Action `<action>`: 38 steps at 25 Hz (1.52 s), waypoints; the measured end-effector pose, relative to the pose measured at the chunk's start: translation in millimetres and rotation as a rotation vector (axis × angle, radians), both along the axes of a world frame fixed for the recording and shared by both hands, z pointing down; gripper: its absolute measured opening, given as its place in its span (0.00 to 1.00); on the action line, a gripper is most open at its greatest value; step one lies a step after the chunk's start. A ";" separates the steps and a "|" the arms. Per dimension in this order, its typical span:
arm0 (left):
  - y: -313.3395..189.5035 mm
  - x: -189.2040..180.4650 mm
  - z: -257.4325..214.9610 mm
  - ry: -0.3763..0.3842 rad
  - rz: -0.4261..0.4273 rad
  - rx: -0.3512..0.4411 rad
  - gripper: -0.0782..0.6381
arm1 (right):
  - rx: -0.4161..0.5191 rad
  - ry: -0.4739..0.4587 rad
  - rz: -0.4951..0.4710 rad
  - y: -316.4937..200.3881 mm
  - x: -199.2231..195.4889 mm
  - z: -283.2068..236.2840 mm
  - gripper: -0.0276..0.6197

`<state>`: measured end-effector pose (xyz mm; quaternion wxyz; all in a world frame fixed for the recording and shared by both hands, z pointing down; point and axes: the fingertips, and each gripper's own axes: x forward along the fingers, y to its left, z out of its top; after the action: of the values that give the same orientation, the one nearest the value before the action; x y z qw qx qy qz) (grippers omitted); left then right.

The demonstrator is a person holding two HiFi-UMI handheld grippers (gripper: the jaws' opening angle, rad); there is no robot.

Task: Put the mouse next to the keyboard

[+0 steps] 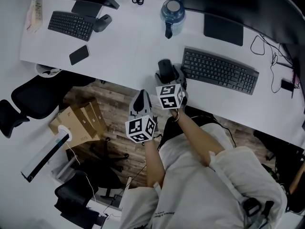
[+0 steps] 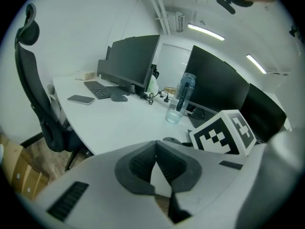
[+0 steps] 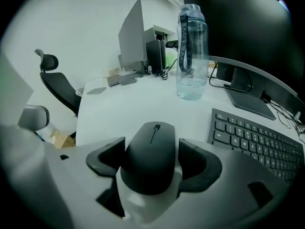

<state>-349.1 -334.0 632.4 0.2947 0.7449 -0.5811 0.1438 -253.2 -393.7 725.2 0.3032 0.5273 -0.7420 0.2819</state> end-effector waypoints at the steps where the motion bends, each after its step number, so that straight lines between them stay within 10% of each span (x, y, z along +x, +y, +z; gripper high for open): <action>1: 1.0 -2.9 1.5 0.015 -0.011 -0.001 0.14 | 0.006 0.008 0.005 0.3 0.1 1.1 0.59; 24: 45.8 14.8 -0.4 0.111 0.011 0.007 0.14 | 0.061 -0.046 -0.018 52.2 4.9 -35.0 0.52; 38: 71.7 52.0 -52.9 0.083 0.170 0.129 0.14 | 0.190 -0.093 0.027 96.9 31.9 -98.4 0.52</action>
<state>-297.1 -262.3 579.5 0.2568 0.8143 -0.5110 0.0997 -221.3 -296.7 626.8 0.2132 0.5498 -0.7715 0.2387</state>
